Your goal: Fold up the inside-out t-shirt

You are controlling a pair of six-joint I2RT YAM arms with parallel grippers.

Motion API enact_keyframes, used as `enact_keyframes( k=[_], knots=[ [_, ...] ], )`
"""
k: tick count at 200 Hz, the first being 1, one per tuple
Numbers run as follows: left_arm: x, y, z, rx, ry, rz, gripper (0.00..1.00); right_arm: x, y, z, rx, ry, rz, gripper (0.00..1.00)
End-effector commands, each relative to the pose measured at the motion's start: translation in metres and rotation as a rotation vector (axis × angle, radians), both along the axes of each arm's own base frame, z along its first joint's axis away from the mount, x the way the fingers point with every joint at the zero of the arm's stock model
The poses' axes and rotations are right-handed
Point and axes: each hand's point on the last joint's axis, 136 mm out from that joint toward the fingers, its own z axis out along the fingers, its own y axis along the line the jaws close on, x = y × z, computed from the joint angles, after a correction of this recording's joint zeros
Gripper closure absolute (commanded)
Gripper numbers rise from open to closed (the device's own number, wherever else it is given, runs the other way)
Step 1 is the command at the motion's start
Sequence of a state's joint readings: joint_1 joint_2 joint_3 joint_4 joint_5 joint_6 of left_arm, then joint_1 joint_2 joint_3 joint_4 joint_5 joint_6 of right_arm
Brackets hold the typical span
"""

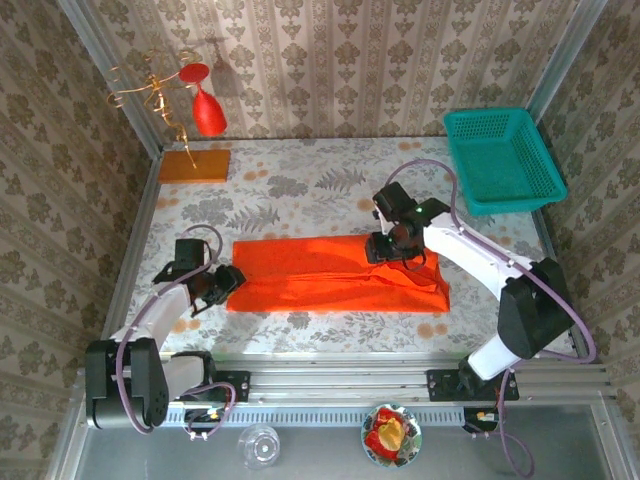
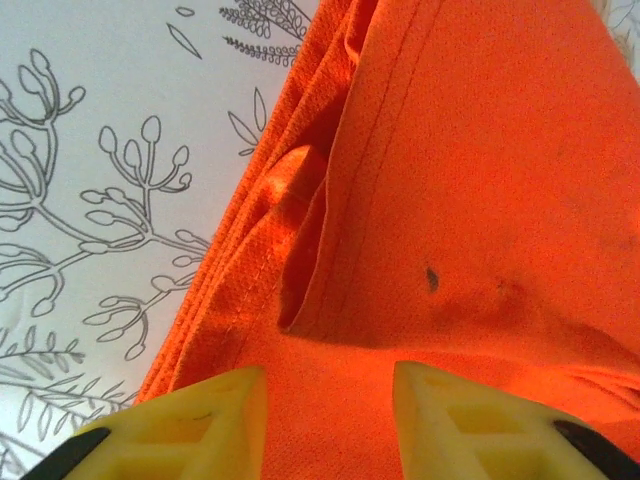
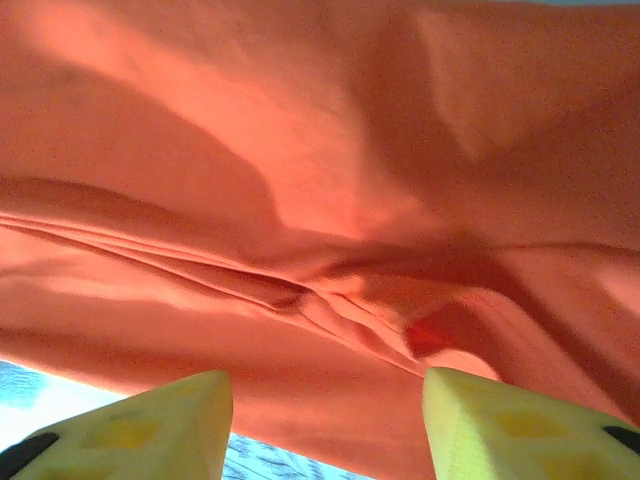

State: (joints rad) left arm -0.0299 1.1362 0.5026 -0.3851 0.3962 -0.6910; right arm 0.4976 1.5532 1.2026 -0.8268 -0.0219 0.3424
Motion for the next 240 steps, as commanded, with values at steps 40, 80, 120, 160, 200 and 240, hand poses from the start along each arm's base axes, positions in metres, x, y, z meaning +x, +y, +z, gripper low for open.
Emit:
enact_keyframes(
  k=[40, 80, 120, 160, 200, 240],
  knots=[
    [0.015, 0.000, 0.005, -0.048, -0.031, 0.031, 0.93, -0.030, -0.036, -0.030, -0.174, 0.116, 0.152, 0.38],
    [0.016, -0.001, 0.005, -0.054, -0.028, 0.023, 0.98, -0.012, -0.010, -0.033, 0.044, 0.092, 0.129, 0.38],
    [0.015, -0.001, 0.004, -0.052, -0.024, 0.016, 0.98, 0.032, 0.014, -0.033, 0.156, 0.090, 0.146, 0.34],
    [0.011, 0.001, 0.001, -0.052, -0.020, 0.021, 0.98, 0.026, 0.017, -0.060, 0.263, 0.233, 0.092, 0.31],
    [0.010, 0.000, -0.002, -0.055, -0.015, 0.017, 0.98, -0.010, 0.016, -0.048, 0.324, 0.292, 0.037, 0.33],
    [0.009, 0.001, -0.005, -0.051, -0.008, 0.015, 0.97, -0.055, 0.016, -0.045, 0.314, 0.323, -0.005, 0.34]
  ],
)
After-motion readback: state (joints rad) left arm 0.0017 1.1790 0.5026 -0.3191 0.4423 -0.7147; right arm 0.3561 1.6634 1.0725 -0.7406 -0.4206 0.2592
